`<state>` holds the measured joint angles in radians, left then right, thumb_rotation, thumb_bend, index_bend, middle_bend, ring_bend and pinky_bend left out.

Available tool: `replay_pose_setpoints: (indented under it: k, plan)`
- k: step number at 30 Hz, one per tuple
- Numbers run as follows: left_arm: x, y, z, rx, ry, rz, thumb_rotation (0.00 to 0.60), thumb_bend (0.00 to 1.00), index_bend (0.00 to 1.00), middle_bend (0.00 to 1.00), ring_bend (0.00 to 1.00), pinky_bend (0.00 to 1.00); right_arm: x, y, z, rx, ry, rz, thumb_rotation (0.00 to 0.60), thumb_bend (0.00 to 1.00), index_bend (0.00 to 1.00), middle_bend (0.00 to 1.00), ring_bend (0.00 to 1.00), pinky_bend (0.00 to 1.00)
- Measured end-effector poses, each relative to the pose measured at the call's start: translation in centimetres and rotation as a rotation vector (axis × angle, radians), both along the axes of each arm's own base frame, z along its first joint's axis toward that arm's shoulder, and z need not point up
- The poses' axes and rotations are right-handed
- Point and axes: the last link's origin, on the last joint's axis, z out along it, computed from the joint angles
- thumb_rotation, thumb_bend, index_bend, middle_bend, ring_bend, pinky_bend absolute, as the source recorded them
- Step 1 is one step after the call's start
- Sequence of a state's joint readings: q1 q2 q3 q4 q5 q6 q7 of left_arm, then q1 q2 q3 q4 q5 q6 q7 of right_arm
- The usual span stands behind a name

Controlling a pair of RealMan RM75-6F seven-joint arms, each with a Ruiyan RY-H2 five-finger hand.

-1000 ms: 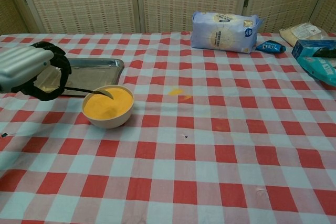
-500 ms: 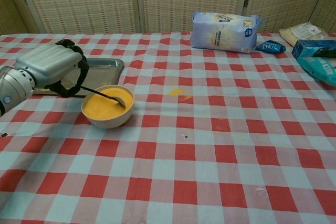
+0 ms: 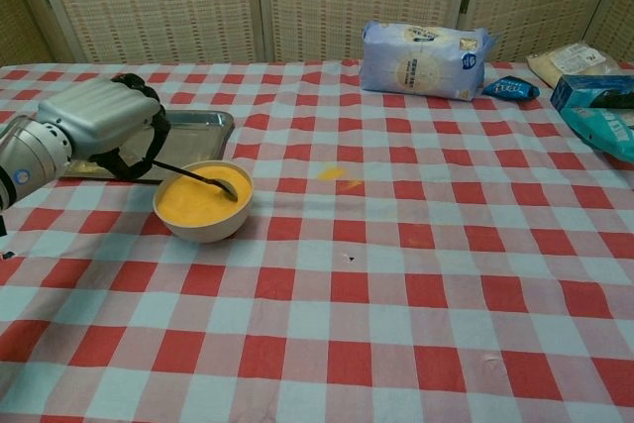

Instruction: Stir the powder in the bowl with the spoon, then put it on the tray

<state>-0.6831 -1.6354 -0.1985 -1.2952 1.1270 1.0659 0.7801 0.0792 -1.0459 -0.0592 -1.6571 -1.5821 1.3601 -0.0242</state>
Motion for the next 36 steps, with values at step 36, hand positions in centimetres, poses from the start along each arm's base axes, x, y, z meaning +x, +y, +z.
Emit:
replay_pose_setpoints:
  k: [36]
  plan:
    - [-1.0, -3.1, 2.2, 0.029, 0.122, -0.151, 0.6, 0.94, 0.77, 0.32, 0.11, 0.04, 0.6, 0.7, 0.2, -0.003, -0.01, 0.028, 0.6, 0.15, 0.0, 0.0, 0.0, 0.0]
